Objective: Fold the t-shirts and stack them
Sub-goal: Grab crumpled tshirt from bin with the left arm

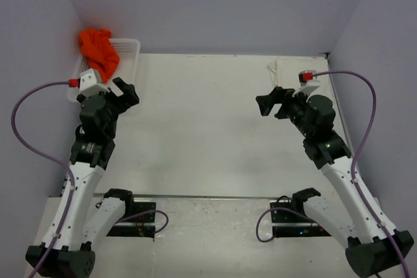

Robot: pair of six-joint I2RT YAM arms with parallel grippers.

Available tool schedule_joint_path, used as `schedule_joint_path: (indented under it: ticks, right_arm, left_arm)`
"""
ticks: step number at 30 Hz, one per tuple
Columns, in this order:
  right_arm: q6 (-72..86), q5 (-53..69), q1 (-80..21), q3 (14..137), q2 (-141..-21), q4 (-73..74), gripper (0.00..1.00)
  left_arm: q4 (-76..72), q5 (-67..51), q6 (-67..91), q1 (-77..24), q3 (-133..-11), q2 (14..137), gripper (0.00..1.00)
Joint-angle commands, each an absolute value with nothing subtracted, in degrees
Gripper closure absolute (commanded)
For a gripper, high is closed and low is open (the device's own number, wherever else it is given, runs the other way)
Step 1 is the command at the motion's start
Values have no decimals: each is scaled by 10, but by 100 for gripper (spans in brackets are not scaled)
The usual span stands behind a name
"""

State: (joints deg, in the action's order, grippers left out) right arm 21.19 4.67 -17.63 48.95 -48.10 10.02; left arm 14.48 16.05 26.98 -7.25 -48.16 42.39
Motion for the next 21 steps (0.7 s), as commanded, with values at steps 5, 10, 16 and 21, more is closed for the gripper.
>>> schedule_joint_path:
  ticks: [5, 10, 16, 21]
  right_arm:
    - [191, 27, -192, 526, -498, 153, 1]
    - [207, 2, -230, 525, -494, 187, 1]
    - [202, -62, -292, 529, -525, 214, 1]
    - [203, -83, -334, 525, -539, 217, 1]
  left_arm:
    - [160, 264, 199, -50, -689, 672, 0]
    - [128, 238, 175, 3, -835, 868, 0]
    - [59, 258, 135, 74, -990, 1085, 0]
    - [-16, 237, 87, 122, -1062, 1208, 0]
